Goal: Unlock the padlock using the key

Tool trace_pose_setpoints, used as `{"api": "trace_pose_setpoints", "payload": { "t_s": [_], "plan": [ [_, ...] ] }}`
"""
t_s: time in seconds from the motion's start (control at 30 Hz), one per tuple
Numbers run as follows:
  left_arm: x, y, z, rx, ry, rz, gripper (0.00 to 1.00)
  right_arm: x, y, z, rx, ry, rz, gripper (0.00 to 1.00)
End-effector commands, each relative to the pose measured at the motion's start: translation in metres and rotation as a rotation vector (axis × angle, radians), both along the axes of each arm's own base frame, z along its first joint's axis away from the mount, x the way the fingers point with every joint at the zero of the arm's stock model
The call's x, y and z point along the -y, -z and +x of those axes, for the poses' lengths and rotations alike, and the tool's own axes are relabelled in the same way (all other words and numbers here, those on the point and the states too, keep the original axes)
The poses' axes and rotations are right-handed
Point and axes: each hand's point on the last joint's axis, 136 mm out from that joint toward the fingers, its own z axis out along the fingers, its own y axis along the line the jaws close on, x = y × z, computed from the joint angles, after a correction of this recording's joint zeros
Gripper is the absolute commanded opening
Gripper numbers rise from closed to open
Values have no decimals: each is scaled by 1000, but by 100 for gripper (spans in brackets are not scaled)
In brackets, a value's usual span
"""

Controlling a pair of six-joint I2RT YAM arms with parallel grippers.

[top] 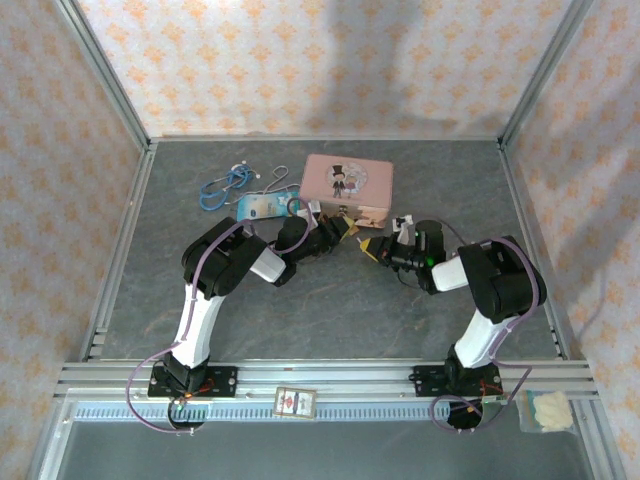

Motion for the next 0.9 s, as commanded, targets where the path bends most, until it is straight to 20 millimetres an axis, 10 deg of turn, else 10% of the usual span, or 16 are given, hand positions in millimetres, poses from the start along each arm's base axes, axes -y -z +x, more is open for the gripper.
{"api": "trace_pose_setpoints", "payload": {
  "t_s": [0.0, 0.87],
  "plan": [
    [4, -29, -5, 99, 22, -74, 0, -4, -24, 7, 75, -17, 36, 0],
    [12, -28, -13, 107, 37, -81, 0, -4, -34, 11, 97, -6, 67, 0]
  ]
}}
